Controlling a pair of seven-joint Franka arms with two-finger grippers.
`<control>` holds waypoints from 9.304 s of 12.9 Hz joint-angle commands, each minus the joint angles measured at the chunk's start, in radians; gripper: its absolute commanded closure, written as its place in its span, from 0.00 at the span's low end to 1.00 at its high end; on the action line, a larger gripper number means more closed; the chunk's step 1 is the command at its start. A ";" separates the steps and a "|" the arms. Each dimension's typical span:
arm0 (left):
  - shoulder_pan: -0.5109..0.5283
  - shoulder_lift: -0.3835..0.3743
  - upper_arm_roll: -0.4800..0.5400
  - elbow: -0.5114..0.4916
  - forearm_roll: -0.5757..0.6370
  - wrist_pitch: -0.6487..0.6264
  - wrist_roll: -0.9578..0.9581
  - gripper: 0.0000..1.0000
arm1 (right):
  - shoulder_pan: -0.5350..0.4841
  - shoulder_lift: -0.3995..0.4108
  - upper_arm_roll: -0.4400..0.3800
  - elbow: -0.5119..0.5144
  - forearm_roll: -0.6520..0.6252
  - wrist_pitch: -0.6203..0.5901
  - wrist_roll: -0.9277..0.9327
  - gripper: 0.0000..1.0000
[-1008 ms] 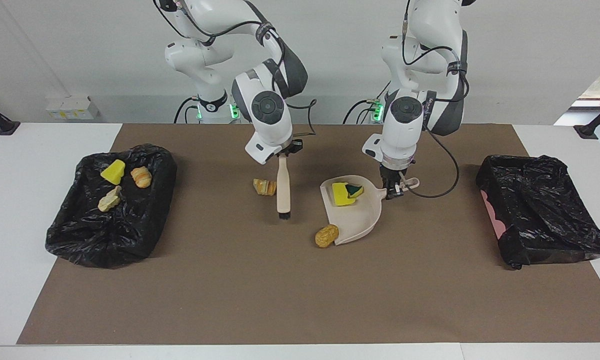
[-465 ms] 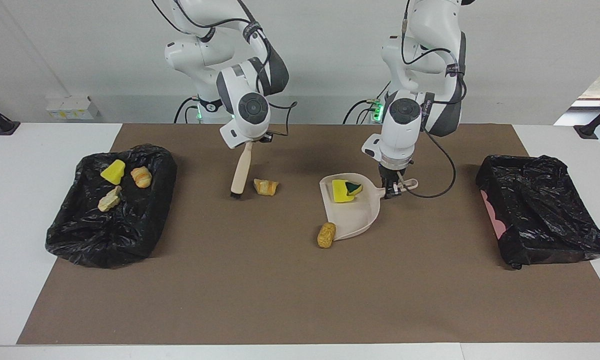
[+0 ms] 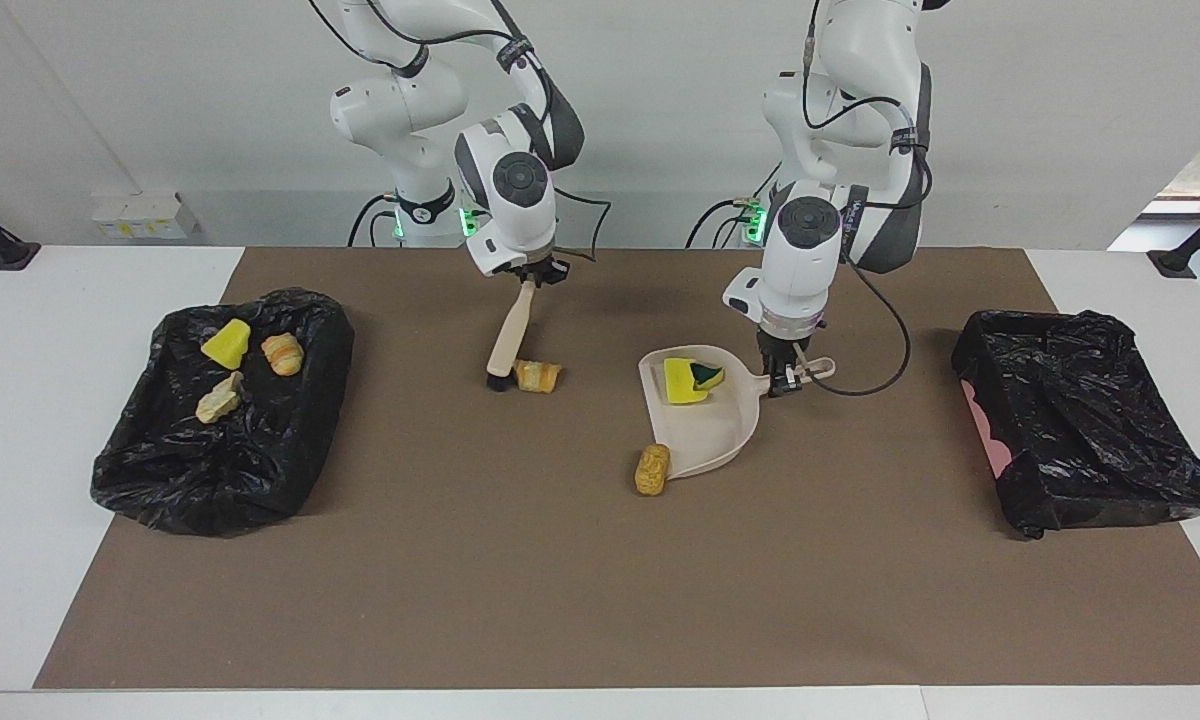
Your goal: Sweep and dump trash in bin
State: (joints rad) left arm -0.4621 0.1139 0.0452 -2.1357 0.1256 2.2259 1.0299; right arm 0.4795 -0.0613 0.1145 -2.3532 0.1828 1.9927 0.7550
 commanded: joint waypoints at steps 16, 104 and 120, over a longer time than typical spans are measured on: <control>0.031 -0.048 0.001 -0.055 0.016 -0.040 -0.072 1.00 | -0.020 0.365 0.059 0.569 0.022 -0.067 -0.329 1.00; -0.045 0.272 -0.005 0.598 -0.081 -0.338 -1.233 1.00 | -0.518 -0.012 -0.081 0.730 -0.198 -0.425 -0.695 0.00; -0.132 0.441 -0.004 0.674 -0.142 -0.223 -1.447 0.30 | -0.519 -0.012 -0.073 0.732 -0.187 -0.427 -0.698 0.00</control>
State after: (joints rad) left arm -0.5732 0.5557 0.0187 -1.4584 -0.0063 1.9989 -0.4195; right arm -0.0270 -0.0564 0.0419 -1.6078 -0.0199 1.5729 0.0568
